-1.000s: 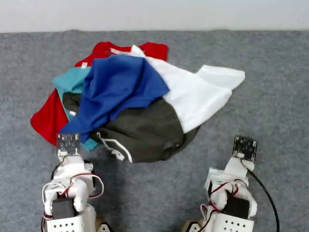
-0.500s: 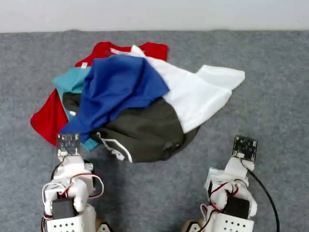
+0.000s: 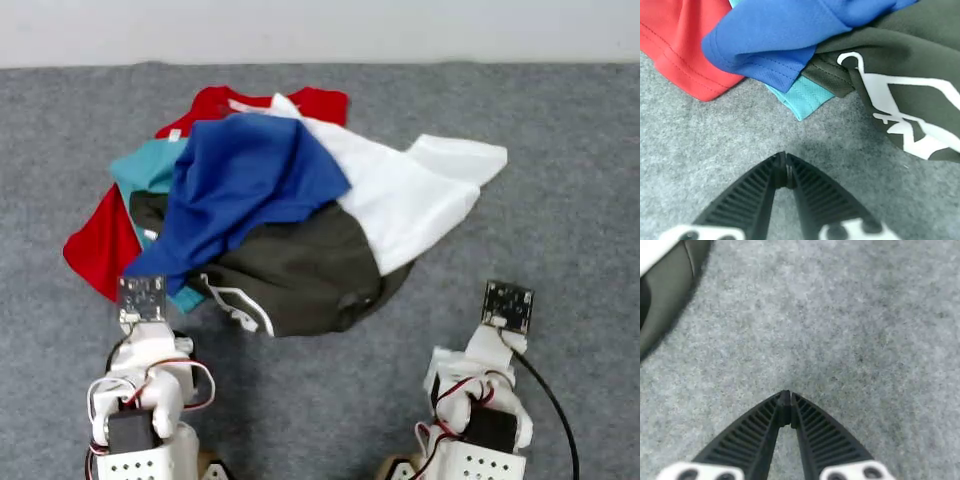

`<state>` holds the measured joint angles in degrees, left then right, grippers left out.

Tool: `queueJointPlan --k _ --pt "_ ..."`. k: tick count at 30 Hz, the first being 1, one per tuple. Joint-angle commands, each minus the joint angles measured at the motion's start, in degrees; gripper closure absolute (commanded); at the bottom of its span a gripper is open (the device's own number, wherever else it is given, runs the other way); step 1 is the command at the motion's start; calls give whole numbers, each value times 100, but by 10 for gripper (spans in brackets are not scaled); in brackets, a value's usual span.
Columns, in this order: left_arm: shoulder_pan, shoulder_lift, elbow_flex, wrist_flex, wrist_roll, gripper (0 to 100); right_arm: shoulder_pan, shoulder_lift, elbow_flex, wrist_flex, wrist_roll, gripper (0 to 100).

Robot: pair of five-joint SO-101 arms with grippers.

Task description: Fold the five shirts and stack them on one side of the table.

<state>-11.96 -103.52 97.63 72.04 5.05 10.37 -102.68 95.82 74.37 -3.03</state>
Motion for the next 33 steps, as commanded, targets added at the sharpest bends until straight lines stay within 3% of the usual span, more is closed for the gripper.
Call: queueJointPlan --k 1,24,29,33 --pt "-35 -53 -127 18 44 995 84 -66 70 22 -44 987" --pt "-44 -53 -154 -9 -9 995 84 -66 70 22 -44 987" --pt "-62 -53 -611 -105 -809 994 84 -66 70 22 -44 987" --pt "-53 -53 -1059 -273 -914 994 84 -66 70 22 -44 987"
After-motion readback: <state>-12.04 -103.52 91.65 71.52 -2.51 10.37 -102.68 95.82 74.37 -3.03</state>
